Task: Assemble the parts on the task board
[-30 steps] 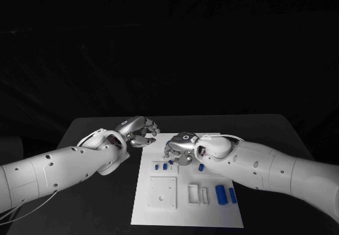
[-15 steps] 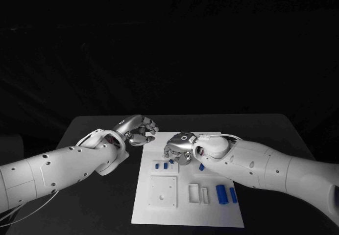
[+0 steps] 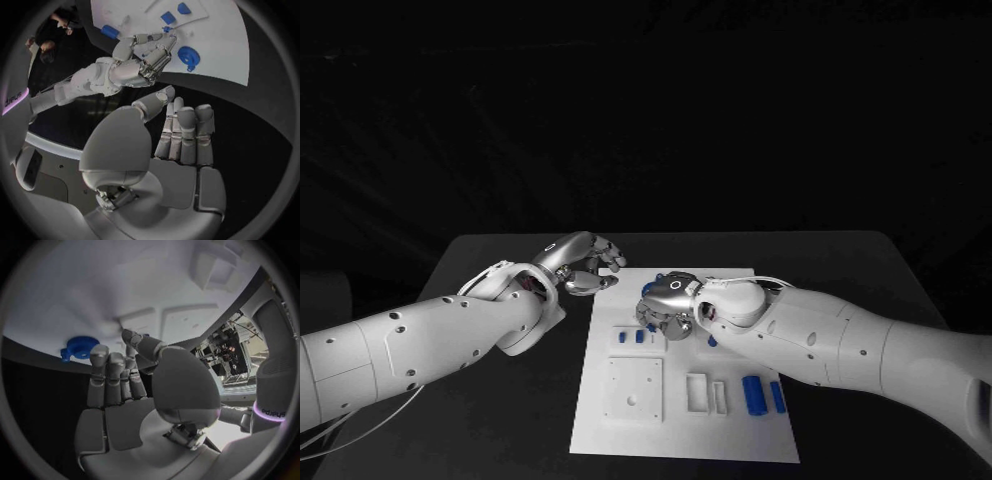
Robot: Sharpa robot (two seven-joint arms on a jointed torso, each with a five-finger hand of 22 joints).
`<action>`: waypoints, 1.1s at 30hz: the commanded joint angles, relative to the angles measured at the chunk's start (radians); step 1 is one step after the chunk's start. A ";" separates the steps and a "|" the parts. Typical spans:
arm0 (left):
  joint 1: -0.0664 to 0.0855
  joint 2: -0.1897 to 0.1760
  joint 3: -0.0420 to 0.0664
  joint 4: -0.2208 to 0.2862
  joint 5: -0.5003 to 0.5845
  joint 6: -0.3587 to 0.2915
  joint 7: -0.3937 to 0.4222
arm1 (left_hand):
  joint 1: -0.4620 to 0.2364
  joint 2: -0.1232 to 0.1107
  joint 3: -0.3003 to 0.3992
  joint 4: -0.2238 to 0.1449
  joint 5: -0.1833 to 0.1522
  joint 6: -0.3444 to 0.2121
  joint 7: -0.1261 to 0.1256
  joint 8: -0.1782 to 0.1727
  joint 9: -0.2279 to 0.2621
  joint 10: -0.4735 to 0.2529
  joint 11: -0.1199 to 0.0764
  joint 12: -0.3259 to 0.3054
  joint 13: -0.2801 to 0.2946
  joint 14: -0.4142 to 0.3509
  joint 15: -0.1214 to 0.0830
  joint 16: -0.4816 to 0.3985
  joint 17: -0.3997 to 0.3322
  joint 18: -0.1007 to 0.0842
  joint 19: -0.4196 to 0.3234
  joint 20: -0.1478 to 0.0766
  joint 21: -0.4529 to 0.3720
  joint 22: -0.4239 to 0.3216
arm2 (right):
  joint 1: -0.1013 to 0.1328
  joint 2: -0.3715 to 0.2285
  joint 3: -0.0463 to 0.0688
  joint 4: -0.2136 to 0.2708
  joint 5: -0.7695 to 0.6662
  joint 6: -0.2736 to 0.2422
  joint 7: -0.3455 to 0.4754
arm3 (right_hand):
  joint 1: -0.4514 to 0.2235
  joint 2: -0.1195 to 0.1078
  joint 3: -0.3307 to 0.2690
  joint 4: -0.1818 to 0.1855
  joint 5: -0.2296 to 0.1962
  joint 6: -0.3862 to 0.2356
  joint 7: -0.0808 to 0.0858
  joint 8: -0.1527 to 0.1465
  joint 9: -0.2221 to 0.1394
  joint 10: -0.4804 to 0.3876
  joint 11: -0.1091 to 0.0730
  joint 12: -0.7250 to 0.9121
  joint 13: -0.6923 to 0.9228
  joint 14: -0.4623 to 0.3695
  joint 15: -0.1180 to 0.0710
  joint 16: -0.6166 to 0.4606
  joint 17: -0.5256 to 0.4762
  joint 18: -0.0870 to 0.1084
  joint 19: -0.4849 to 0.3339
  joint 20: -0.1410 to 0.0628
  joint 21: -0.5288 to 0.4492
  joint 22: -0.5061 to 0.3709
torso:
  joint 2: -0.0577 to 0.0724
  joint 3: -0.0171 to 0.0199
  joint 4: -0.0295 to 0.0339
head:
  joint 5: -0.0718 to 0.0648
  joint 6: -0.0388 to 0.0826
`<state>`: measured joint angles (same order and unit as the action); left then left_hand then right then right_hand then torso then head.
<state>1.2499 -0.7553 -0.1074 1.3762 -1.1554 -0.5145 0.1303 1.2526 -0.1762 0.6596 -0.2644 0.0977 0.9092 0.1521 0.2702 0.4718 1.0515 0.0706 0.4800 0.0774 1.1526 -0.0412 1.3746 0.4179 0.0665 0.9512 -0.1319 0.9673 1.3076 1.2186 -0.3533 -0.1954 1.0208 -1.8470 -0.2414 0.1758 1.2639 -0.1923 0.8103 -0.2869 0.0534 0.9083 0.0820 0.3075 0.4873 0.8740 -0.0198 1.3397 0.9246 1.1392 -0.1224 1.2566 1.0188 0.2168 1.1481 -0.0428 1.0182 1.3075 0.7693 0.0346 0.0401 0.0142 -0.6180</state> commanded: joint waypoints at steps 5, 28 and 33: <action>0.001 0.002 0.001 0.003 0.010 -0.009 0.012 | 0.005 -0.002 0.005 0.000 0.002 -0.005 0.005 0.004 -0.001 0.008 0.002 0.001 0.001 0.005 0.001 -0.005 -0.001 0.050 0.002 -0.005 -0.004 0.003 | -0.002 0.004 -0.001 -0.002 -0.014 0.000 0.013 | 0.002 -0.003 0.008 -0.001 -0.004 0.004 -0.003 0.005 0.001 -0.003 -0.003 -0.003 0.001 -0.002 -0.002 0.007 0.002 0.045 -0.006 -0.001 0.005 0.020 | -0.001 -0.0005 -0.0018 | 0.000 -0.002; 0.001 0.002 0.001 0.001 0.012 -0.005 0.009 | 0.005 -0.001 0.005 0.002 -0.001 -0.010 0.007 0.002 -0.003 0.007 0.002 0.000 0.001 0.007 0.001 -0.006 -0.001 0.050 0.004 -0.005 -0.004 0.003 | -0.007 0.005 -0.008 -0.004 -0.012 0.024 0.004 | -0.032 0.008 -0.018 -0.003 -0.004 0.052 0.023 0.033 0.016 -0.007 0.018 0.005 0.008 -0.007 0.016 0.015 0.008 0.045 -0.010 -0.003 0.018 0.020 | -0.001 -0.0003 -0.0035 | 0.000 -0.005; 0.001 0.002 0.001 0.001 0.012 -0.003 0.008 | 0.004 -0.001 0.005 0.003 -0.001 -0.011 0.007 0.002 -0.003 0.006 0.003 -0.001 0.000 0.007 0.001 -0.006 -0.001 0.050 0.004 -0.005 -0.004 0.003 | -0.007 0.004 -0.008 -0.004 -0.012 0.021 0.001 | -0.037 0.009 -0.026 -0.003 -0.004 0.055 0.025 0.034 0.016 -0.006 0.020 0.006 0.008 -0.007 0.017 0.016 0.009 0.045 -0.010 -0.004 0.020 0.020 | -0.001 0.0003 -0.0037 | -0.001 -0.006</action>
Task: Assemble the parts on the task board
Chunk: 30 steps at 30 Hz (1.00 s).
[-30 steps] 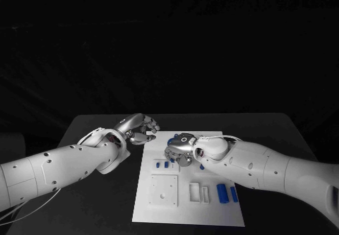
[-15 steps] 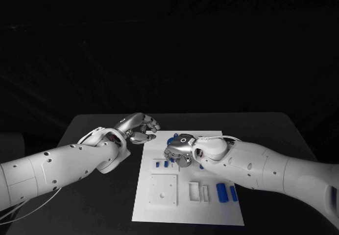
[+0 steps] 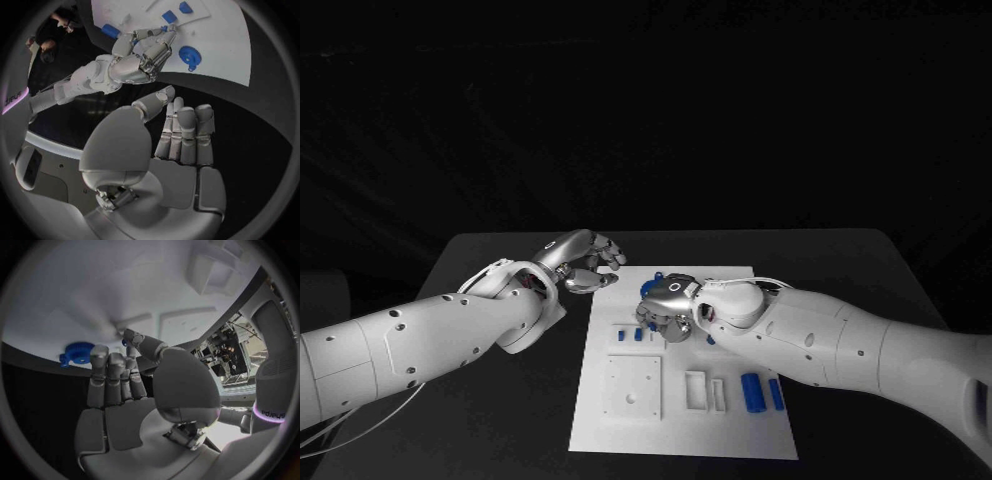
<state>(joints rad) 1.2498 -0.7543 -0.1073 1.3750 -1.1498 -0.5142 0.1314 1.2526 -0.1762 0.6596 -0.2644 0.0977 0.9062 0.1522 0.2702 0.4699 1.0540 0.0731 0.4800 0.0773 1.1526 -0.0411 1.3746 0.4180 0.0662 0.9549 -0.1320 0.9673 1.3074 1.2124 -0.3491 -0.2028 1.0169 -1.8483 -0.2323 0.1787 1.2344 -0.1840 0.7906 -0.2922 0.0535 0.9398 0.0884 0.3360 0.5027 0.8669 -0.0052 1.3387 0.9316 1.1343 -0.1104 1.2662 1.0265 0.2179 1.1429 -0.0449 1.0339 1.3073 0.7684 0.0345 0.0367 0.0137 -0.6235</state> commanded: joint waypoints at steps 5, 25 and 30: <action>0.001 0.002 0.001 0.002 0.007 -0.003 0.007 | 0.004 -0.001 0.005 0.003 -0.001 -0.008 0.007 0.002 -0.001 0.003 0.000 -0.001 0.001 0.007 0.001 -0.006 -0.001 0.050 0.001 -0.005 -0.004 0.003 | 0.000 -0.001 -0.001 0.000 -0.010 0.006 -0.006 | -0.019 -0.002 -0.017 0.005 -0.005 0.029 0.020 0.008 0.002 0.003 0.006 0.008 0.001 -0.001 0.006 0.007 0.001 0.044 -0.003 -0.001 0.006 0.021 | 0.000 -0.0001 -0.0005 | -0.001 0.000; 0.001 0.002 0.001 0.001 0.007 -0.004 0.004 | 0.007 0.002 0.008 0.004 0.002 -0.013 0.009 0.000 -0.002 0.001 0.001 -0.003 0.000 0.008 0.002 -0.008 -0.001 0.051 0.001 -0.005 -0.006 0.002 | 0.000 -0.005 -0.001 0.001 0.002 -0.010 -0.005 | 0.016 0.005 -0.003 0.004 0.002 -0.010 0.012 -0.022 -0.011 0.005 0.001 0.002 -0.002 0.001 0.003 0.003 -0.001 0.044 -0.006 -0.001 0.000 0.014 | 0.001 -0.0007 0.0004 | -0.005 0.003; 0.001 0.001 0.001 0.000 0.007 -0.004 0.002 | 0.008 0.003 0.009 0.004 0.002 -0.013 0.010 0.000 -0.002 0.001 0.001 -0.003 0.000 0.008 0.002 -0.009 -0.001 0.051 0.001 -0.005 -0.006 0.002 | 0.000 -0.007 -0.001 0.001 0.002 -0.013 -0.007 | 0.013 0.000 0.016 0.003 0.003 -0.026 0.005 -0.032 -0.018 0.004 -0.004 0.002 -0.002 0.000 -0.001 0.002 -0.001 0.044 -0.005 0.001 0.000 0.015 | 0.001 -0.0008 0.0002 | -0.005 0.003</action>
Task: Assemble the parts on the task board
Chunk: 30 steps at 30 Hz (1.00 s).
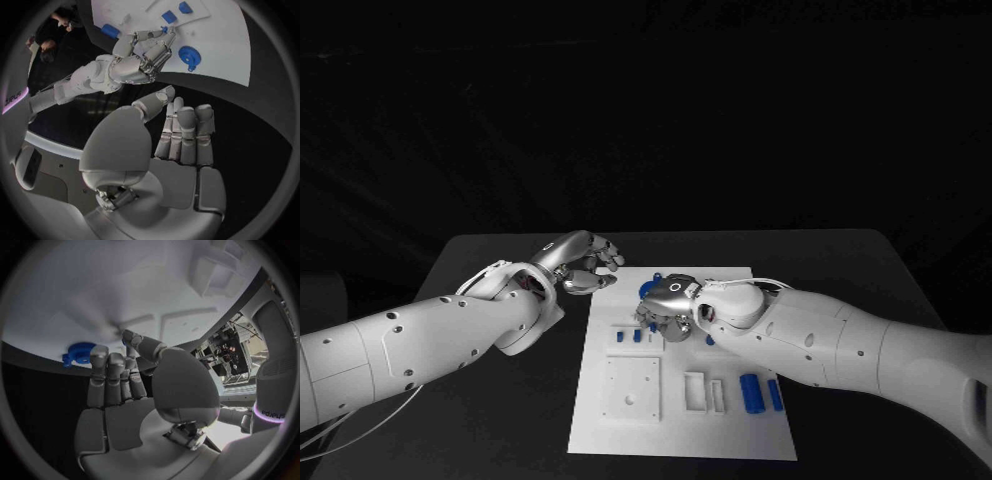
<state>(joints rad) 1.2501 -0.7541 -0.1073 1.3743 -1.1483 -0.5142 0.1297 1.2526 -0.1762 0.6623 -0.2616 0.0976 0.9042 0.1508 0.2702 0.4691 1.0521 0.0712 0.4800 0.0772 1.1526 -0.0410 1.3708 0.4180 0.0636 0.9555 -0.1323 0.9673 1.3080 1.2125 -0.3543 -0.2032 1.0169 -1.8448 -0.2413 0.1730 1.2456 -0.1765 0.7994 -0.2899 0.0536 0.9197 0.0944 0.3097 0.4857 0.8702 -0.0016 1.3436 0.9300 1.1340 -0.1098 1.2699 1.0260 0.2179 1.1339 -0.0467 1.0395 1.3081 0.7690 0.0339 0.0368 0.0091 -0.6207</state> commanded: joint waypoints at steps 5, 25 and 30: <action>0.001 0.001 0.001 0.001 0.006 -0.004 0.004 | 0.008 0.003 0.006 0.001 0.003 -0.012 0.011 0.000 -0.002 0.002 0.003 -0.003 0.000 0.008 0.002 -0.005 -0.001 0.053 0.001 -0.005 -0.006 0.002 | 0.000 -0.003 -0.001 0.000 -0.002 -0.005 -0.003 | 0.002 -0.010 0.012 0.001 0.004 -0.010 -0.002 -0.008 -0.003 0.000 -0.009 -0.003 0.000 0.000 -0.003 -0.002 -0.001 0.044 0.004 0.003 -0.005 0.015 | 0.000 -0.0005 0.0003 | 0.000 0.000; 0.001 0.002 0.001 0.001 0.006 -0.003 0.002 | 0.009 0.005 0.007 0.001 0.004 -0.013 0.012 0.000 -0.002 0.002 0.003 -0.004 0.000 0.008 0.002 -0.005 -0.002 0.053 0.001 -0.004 -0.007 0.002 | 0.000 0.004 -0.001 -0.006 -0.005 0.013 -0.009 | -0.067 0.022 -0.021 0.008 -0.005 0.071 0.015 0.033 0.010 0.002 0.005 0.003 0.004 0.002 0.009 0.003 0.002 0.044 0.009 -0.001 0.001 0.016 | 0.000 -0.0006 0.0006 | -0.005 0.002; 0.001 0.002 0.001 0.002 0.006 -0.001 0.001 | 0.010 0.005 0.007 0.001 0.004 -0.014 0.012 0.000 -0.002 0.002 0.003 -0.004 0.000 0.008 0.002 -0.006 -0.002 0.053 0.001 -0.004 -0.007 0.002 | -0.001 0.006 -0.001 -0.009 -0.010 0.023 -0.012 | -0.086 0.024 -0.041 0.011 -0.005 0.080 0.012 0.039 0.014 0.005 0.002 0.003 0.003 0.004 0.006 0.004 0.002 0.044 0.012 -0.001 0.003 0.016 | 0.000 -0.0007 0.0007 | -0.005 0.002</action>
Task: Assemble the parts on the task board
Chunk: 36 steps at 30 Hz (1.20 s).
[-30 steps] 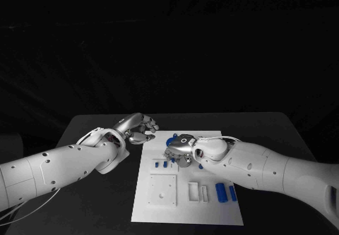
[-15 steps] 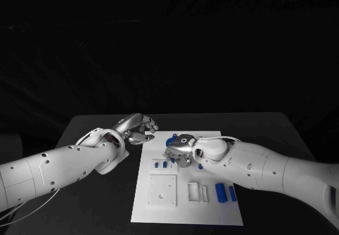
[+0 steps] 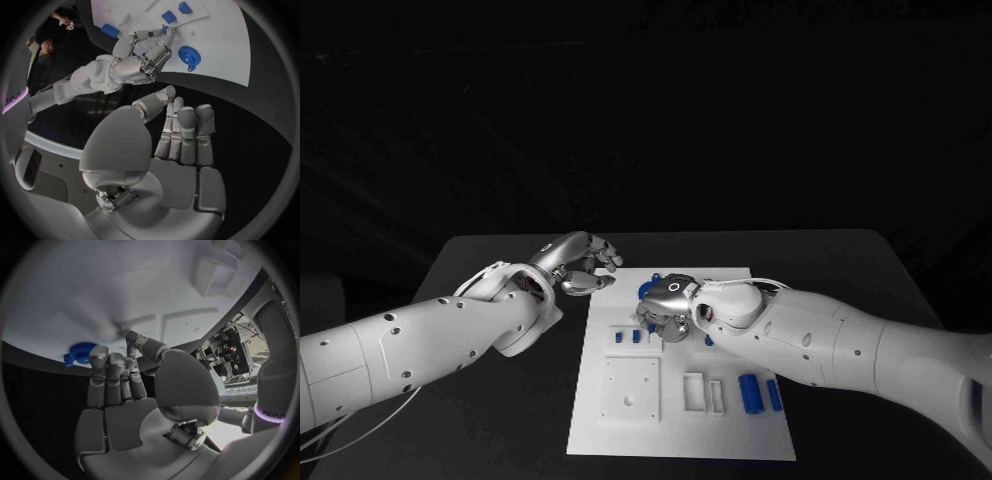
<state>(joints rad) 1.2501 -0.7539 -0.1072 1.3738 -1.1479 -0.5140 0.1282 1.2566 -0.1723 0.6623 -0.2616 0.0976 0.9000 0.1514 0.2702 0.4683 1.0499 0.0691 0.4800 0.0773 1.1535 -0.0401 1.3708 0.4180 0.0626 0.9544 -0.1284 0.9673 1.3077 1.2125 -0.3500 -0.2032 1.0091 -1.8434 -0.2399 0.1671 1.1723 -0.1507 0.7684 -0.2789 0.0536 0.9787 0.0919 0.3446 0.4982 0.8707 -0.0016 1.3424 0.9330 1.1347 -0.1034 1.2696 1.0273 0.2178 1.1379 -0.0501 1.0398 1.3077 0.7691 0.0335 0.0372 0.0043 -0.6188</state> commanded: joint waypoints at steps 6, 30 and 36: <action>0.001 0.002 0.001 0.003 0.005 -0.001 0.001 | 0.006 0.001 0.007 0.001 0.004 -0.010 0.011 0.000 -0.001 0.004 0.006 -0.004 0.000 0.008 0.001 -0.006 -0.002 0.054 0.002 -0.008 -0.007 0.002 | -0.001 0.001 -0.001 -0.002 -0.015 0.015 -0.012 | -0.038 -0.010 -0.050 -0.002 -0.005 0.021 0.014 0.005 0.004 0.006 0.001 0.004 0.000 0.004 -0.002 0.005 0.001 0.044 0.009 0.000 0.004 0.016 | 0.000 -0.0002 0.0002 | 0.000 0.000; 0.001 0.000 0.001 0.011 0.005 0.005 -0.004 | 0.006 0.000 0.007 0.000 0.005 -0.013 0.013 -0.001 -0.002 0.002 0.006 -0.005 0.000 0.008 0.002 -0.007 -0.002 0.054 0.002 -0.008 -0.008 0.002 | -0.010 -0.004 -0.003 0.001 -0.026 0.012 -0.069 | -0.105 -0.008 -0.140 0.020 -0.004 0.028 0.013 0.006 0.010 0.013 -0.001 0.003 -0.003 0.013 -0.004 0.004 -0.002 0.044 0.017 -0.005 0.000 0.011 | 0.000 0.0002 -0.0003 | -0.001 -0.004; 0.001 0.000 0.001 0.012 0.005 0.011 -0.007 | 0.007 0.000 0.007 0.000 0.005 -0.013 0.013 -0.001 -0.002 0.002 0.006 -0.005 0.000 0.008 0.002 -0.007 -0.002 0.054 0.002 -0.008 -0.008 0.002 | -0.011 -0.006 -0.003 0.005 -0.024 0.010 -0.070 | -0.113 0.003 -0.135 0.038 -0.004 0.029 0.012 0.005 0.011 0.015 -0.002 0.001 -0.004 0.015 -0.005 0.003 -0.003 0.044 0.019 -0.006 -0.003 0.009 | 0.000 0.0003 -0.0003 | -0.001 -0.004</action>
<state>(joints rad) 1.2501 -0.7548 -0.1072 1.3821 -1.1477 -0.5121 0.1230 1.2566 -0.1723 0.6623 -0.2616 0.0976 0.8951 0.1526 0.2702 0.4677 1.0517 0.0708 0.4800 0.0772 1.1560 -0.0376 1.3708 0.4180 0.0622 0.9596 -0.1299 0.9638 1.3074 1.2079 -0.3553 -0.2018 1.0129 -1.8489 -0.2485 0.1082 1.0649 -0.1540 0.6334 -0.2425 0.0544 0.9878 0.0888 0.3475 0.5075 0.8760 -0.0036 1.3417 0.9299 1.1417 -0.1099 1.2695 1.0255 0.2177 1.1507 -0.0519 1.0398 1.3074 0.7690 0.0334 0.0369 0.0034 -0.6228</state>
